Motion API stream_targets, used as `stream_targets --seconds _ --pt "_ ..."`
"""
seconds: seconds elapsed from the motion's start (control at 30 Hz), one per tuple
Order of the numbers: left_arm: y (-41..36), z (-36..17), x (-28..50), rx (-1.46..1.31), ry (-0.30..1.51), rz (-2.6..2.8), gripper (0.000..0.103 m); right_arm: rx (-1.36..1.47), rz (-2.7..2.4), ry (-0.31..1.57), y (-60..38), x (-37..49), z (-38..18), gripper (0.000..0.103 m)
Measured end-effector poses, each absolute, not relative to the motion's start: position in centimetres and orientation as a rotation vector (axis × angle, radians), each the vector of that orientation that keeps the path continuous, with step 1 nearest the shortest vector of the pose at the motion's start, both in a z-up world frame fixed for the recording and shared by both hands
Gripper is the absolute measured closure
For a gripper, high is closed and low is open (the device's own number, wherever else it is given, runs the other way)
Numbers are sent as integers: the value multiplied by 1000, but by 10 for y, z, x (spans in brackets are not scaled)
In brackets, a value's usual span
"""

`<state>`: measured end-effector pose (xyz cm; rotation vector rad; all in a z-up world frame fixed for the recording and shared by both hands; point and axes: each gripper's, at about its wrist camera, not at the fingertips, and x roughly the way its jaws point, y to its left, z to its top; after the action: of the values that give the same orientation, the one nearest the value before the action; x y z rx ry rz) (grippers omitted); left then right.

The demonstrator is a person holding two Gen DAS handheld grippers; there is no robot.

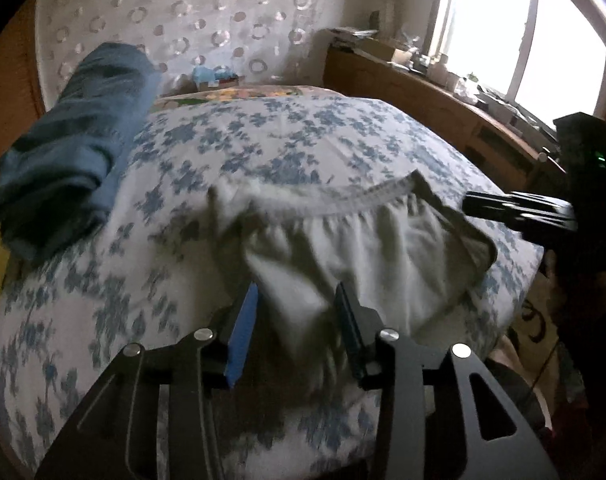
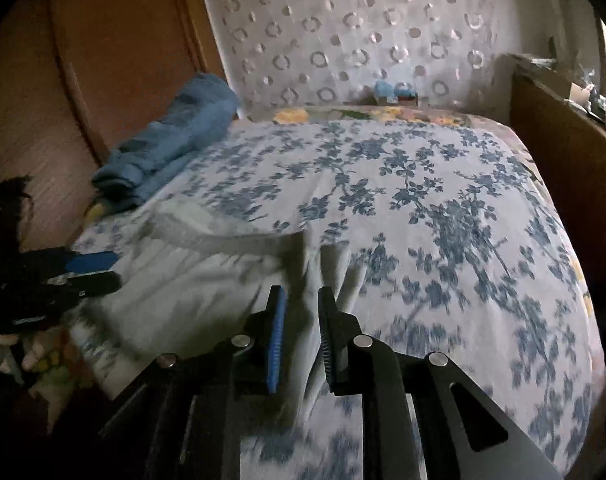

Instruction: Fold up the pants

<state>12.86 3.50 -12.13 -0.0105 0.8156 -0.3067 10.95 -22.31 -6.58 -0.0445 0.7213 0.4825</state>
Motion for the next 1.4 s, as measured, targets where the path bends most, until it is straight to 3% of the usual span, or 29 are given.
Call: stream_targets --seconds 0.3,0.77,0.9,1.0,1.03,1.4 --pt "45 -127 98 -28 812 -310 62 -42 520 712 -250 61 -71 85" --pt "42 -141 101 -11 841 -306 62 -187 504 759 -232 72 -92 85" --pt "38 -141 100 -2 836 -325 73 -213 501 740 -226 74 -95 85" --pt "36 -140 98 2 829 -346 88 -224 507 730 -227 73 -96 86" --pt "36 -139 97 6 822 -345 90 -224 511 726 -228 72 -97 95" --pt "44 -125 97 -13 785 -332 92 -191 488 698 -249 63 -91 100"
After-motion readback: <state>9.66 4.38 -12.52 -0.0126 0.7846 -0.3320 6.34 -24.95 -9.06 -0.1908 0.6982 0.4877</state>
